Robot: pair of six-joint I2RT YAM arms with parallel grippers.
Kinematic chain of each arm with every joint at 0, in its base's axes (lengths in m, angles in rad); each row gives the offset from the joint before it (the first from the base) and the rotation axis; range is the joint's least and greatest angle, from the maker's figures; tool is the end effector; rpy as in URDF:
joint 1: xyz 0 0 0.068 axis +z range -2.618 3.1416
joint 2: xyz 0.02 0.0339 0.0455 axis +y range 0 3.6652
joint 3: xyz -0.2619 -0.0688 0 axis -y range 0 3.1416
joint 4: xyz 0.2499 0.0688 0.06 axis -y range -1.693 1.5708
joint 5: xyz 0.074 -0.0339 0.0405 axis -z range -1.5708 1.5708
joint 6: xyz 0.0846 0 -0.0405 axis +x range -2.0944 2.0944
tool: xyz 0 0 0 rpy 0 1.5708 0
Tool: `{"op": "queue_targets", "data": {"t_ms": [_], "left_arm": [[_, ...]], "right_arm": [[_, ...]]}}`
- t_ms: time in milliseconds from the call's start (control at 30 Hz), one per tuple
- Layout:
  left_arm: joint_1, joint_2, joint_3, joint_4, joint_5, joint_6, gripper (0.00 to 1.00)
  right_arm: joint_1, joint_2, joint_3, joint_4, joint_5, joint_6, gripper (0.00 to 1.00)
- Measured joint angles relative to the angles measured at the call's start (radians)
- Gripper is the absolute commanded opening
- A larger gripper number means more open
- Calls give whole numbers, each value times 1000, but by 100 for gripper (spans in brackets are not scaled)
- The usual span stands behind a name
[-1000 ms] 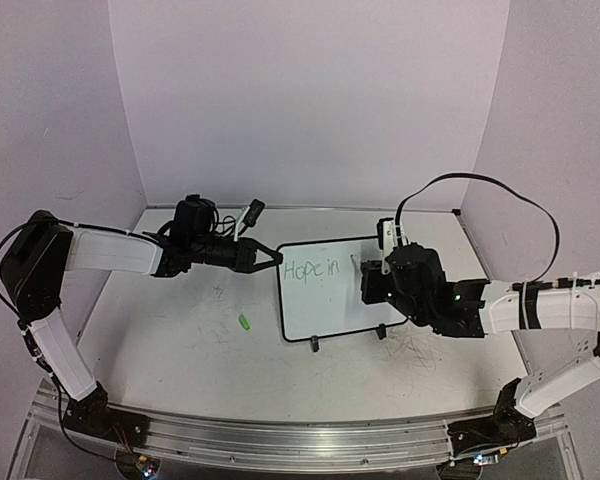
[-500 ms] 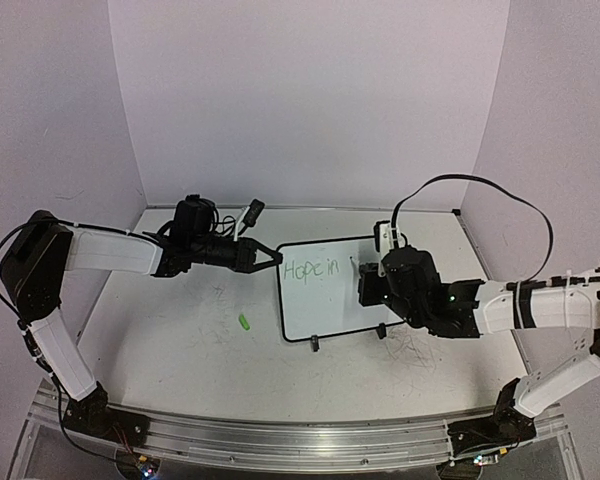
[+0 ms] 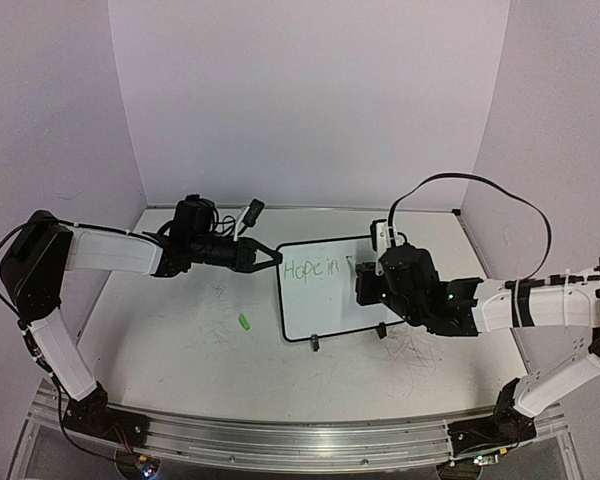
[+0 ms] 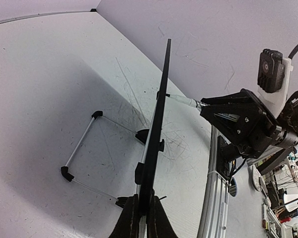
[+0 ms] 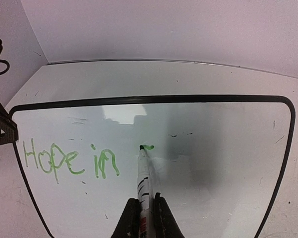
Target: Write a sentence on the whiteboard
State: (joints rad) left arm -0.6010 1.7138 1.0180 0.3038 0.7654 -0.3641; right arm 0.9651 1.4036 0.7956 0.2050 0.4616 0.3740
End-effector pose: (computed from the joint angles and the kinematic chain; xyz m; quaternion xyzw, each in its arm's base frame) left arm 0.3070 -0.2815 0.2070 0.2972 0.7412 -0.5143 0.3127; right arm 0.2323 0.2692 0.2195 -0.1159 0.8137 0.1834 0.5392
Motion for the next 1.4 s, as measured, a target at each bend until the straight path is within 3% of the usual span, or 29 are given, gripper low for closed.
{"op": "queue_targets", "data": {"t_ms": [1400], "left_arm": [[0,0,0,0,0,1,0]], "right_arm": [[20,-25,-44,-63,5,84,0]]}}
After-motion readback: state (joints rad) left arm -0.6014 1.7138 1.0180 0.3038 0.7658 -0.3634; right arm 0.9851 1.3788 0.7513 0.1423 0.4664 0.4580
